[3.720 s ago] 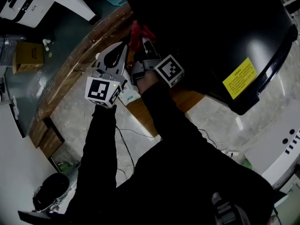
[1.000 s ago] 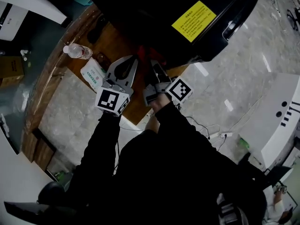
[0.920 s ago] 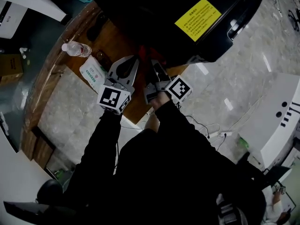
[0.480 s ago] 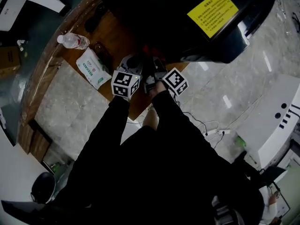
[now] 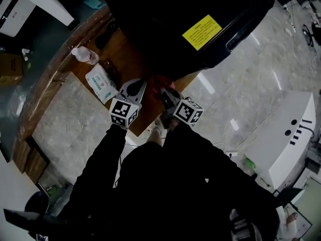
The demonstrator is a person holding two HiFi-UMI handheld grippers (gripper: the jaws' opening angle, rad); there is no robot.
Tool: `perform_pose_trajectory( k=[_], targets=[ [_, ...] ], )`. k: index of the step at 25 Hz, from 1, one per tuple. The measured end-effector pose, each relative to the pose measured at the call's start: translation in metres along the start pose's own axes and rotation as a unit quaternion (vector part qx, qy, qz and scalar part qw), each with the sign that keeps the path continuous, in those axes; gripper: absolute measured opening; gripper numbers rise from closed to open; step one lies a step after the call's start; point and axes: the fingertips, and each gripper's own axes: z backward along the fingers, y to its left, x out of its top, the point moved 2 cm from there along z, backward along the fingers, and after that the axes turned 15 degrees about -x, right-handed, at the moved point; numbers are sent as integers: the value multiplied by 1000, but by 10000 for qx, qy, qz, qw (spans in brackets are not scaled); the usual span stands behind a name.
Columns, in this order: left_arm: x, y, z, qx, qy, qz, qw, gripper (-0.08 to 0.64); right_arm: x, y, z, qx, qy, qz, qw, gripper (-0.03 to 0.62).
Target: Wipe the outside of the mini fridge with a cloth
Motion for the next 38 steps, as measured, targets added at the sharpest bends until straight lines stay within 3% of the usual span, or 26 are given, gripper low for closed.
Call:
perform_pose_trajectory(
  k=[4,7,10,15,19,22,27,30,38],
  targets=[
    [50,-75,29,-429,-24,-436,9981,2,34,50,93,425,-480,1245,9902,81],
    [101,-130,22,-910,-243,-764,9926,2,79,75,151,595,-1133,2178,9676,81],
    [139,-172,13,-1155,-511,-785,9889,2,112,86,198,666,-1580,2782,9451,81],
    [172,-220,-27,-1297,-726,-810,9856,2,151,64,248,820,-1698,3605,9135,81],
    [191,-263,-93,-1534,-769,-1053,9795,2,202,20,290,866,-1694,3698,9094,81],
    [209,-293,-146,-1610,-976,-988,9771,2,249,-15,320,863,-1847,3710,9060,81],
    [242,-344,-238,-1518,-1286,-1170,9730,2,328,-72,370,820,-2172,4062,8838,81],
    [259,-372,-292,-1507,-1358,-1236,9714,2,371,-104,398,812,-2270,4164,8766,81],
    [289,-392,-384,-1653,-1291,-1428,9673,2,442,-154,420,721,-2476,4198,8702,81]
  ],
)
